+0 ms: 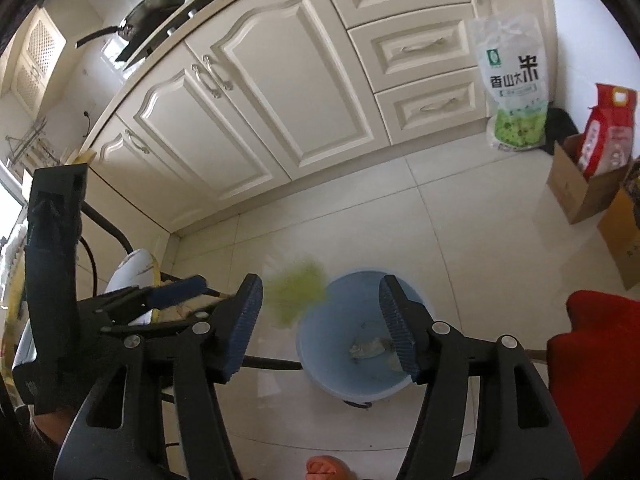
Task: Collect trash
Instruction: 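Carry bag and lump over the blue bin and release both, then grasp red candy wrapper with right tool while left tool grasps sauce packet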
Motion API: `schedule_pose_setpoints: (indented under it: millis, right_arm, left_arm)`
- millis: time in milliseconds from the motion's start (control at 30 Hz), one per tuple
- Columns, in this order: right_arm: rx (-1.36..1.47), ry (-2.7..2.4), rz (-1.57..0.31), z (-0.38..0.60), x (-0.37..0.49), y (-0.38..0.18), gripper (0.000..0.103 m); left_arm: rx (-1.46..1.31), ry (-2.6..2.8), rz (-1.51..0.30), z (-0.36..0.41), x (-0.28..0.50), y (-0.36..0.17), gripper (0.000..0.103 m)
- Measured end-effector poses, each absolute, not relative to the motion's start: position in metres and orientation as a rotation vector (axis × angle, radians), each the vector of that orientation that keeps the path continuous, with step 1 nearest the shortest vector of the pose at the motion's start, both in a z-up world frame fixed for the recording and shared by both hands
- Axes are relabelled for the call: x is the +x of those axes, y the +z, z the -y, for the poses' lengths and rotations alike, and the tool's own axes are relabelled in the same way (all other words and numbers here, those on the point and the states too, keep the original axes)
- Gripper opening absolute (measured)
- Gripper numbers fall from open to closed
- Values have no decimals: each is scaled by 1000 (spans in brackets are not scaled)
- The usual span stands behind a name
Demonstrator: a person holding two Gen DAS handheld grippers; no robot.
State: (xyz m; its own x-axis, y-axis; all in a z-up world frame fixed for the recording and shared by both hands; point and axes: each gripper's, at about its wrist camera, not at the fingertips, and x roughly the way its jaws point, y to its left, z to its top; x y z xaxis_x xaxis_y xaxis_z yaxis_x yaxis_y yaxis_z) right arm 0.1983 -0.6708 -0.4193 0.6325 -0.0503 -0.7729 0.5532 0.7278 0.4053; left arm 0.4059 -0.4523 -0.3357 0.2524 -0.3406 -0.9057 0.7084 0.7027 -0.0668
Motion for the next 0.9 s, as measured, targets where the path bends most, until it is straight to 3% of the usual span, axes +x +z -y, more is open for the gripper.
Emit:
schedule_pose_setpoints:
  millis: [133,333,400,633,900]
  right_arm:
    - [665,-375,-784,662,188,-394,61]
    - [590,-357,-694,629,173,-326,65]
    - [551,-346,-650,611,167,-297,72]
    - [379,-289,-511,529,158,-195,85]
    - [208,-177,-404,418,175,-117,100]
  left_arm:
    - [375,-739,-1058,441,388,-306,71]
    - [341,-747,-898,400,331,-234,75]
    - [331,-719,-824,382,311,-207,75]
    - [249,-586,-550,292,244,-121,86]
    - [204,-372,-351,168,179,-77,102]
